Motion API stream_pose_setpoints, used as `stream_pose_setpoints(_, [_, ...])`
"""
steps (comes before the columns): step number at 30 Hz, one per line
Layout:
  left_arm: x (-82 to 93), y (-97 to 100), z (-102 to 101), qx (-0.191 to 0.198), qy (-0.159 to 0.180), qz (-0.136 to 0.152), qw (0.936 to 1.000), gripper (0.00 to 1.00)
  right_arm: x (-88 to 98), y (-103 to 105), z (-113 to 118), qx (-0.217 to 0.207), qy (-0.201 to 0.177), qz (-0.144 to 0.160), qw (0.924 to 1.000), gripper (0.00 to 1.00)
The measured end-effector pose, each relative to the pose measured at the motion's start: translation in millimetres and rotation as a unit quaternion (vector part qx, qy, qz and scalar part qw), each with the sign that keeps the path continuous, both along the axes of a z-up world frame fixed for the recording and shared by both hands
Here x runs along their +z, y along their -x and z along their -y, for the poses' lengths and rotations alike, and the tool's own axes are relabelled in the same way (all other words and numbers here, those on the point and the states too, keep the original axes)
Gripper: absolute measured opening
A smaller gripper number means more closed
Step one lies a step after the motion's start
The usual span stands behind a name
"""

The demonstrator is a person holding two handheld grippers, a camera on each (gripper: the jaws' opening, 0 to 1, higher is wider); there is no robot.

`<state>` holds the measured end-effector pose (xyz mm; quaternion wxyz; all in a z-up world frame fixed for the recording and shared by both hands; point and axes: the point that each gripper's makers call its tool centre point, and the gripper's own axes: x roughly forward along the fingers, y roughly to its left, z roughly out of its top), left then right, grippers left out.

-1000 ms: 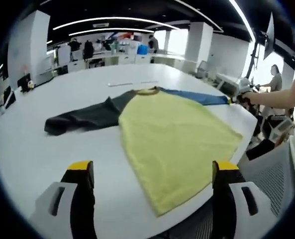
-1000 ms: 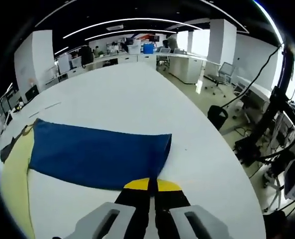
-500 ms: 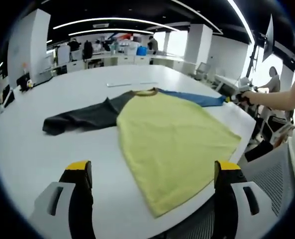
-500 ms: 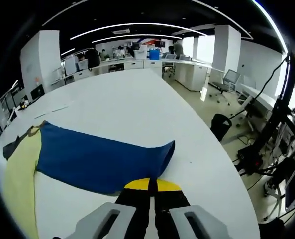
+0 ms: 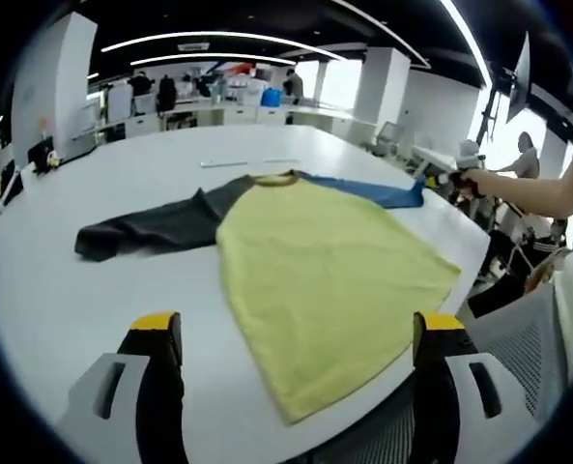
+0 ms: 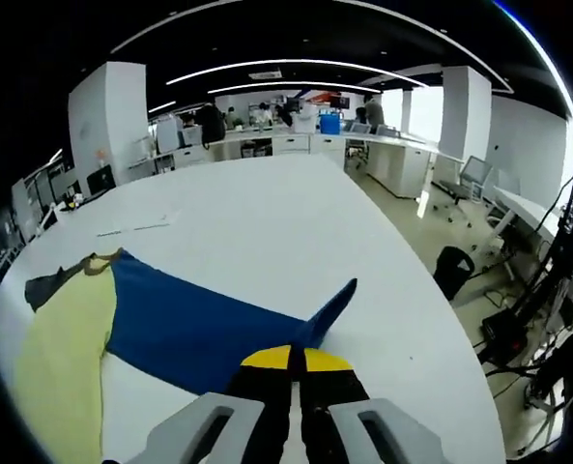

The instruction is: Fold the garment on the visible template until the final outline fits inside the template.

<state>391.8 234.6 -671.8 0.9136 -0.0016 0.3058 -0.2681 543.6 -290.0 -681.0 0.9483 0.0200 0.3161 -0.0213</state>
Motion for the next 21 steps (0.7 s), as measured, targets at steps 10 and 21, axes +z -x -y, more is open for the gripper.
stream_pose_setpoints(10, [0.6,-1.3,5,-0.015,-0.006,-0.001,0.9999,0.95,18.7,-17,-39,0.055,-0.013,0.024,0.9981,0.0])
stream_pose_setpoints(21, [-0.3,-1.7,12,-0.028,-0.004,-0.001,0.9996,0.95,25.1,-32,-79,0.105,-0.02,0.026,0.994,0.0])
